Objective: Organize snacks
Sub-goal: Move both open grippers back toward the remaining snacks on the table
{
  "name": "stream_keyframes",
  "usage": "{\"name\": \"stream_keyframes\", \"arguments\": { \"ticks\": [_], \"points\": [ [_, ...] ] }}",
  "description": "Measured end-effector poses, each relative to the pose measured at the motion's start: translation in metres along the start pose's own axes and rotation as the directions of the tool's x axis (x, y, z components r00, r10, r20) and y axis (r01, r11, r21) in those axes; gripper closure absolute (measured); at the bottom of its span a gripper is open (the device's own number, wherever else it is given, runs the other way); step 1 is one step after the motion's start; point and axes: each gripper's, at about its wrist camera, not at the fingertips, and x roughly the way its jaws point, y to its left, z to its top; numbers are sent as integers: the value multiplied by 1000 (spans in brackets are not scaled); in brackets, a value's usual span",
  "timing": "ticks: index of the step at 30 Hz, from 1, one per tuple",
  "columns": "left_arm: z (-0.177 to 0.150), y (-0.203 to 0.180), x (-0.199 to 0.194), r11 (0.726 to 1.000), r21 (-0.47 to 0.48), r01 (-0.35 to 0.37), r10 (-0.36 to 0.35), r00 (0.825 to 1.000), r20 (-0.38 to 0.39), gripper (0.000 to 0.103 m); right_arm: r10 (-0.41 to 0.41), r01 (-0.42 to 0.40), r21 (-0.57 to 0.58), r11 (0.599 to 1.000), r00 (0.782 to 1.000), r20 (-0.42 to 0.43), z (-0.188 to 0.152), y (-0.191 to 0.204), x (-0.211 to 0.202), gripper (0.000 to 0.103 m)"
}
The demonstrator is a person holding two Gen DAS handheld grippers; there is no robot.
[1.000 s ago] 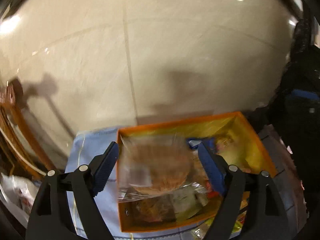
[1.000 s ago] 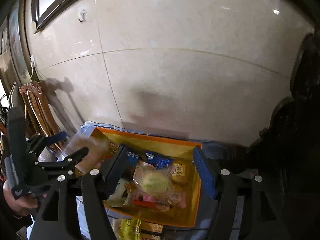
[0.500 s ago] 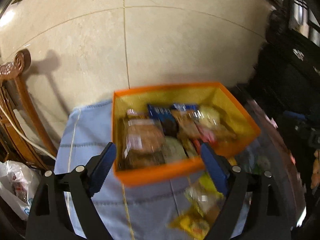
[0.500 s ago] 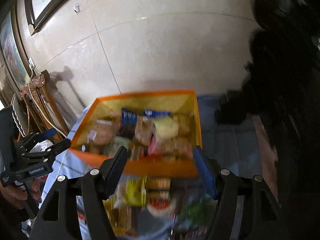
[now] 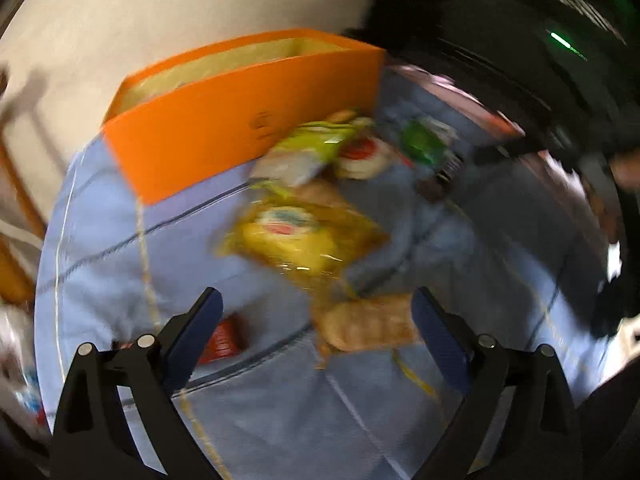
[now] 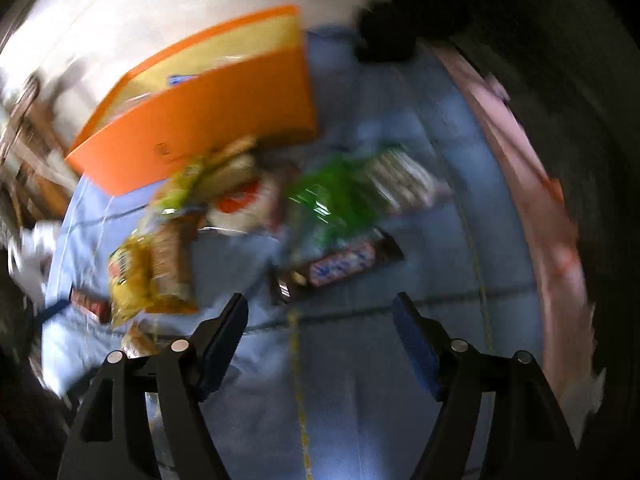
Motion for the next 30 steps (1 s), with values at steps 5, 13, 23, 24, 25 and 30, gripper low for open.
{"name": "stream_keyframes", "arguments": {
  "ticks": [5, 13, 23, 24, 25, 30],
  "points": [
    [-13, -25, 10, 1000, 26, 10, -11, 1000, 27, 9, -4, 7, 91, 996, 1000, -30, -5, -9, 16, 25],
    [-17, -48, 44, 1000, -19, -7, 8, 1000, 20, 9, -75, 78, 63, 995, 996, -50, 17, 24, 60, 25],
    [-27, -62, 51, 996, 90, -1, -2, 999, 38, 25, -101, 91, -243, 966, 994, -29, 3, 60, 64, 100],
    [-27, -62, 50, 995, 95, -3, -1, 999, 41, 26, -90, 81, -241, 967, 996, -25, 0, 57, 61, 101],
    [-28, -62, 49, 995, 98, -4, 0, 999, 44, 26, -77, 70, -231, 970, 997, -21, -2, 54, 58, 101],
    [-32, -60, 41, 997, 73, 15, -19, 998, 57, 27, 20, -18, -120, 993, 1000, 15, -9, 28, 40, 101]
  ]
}}
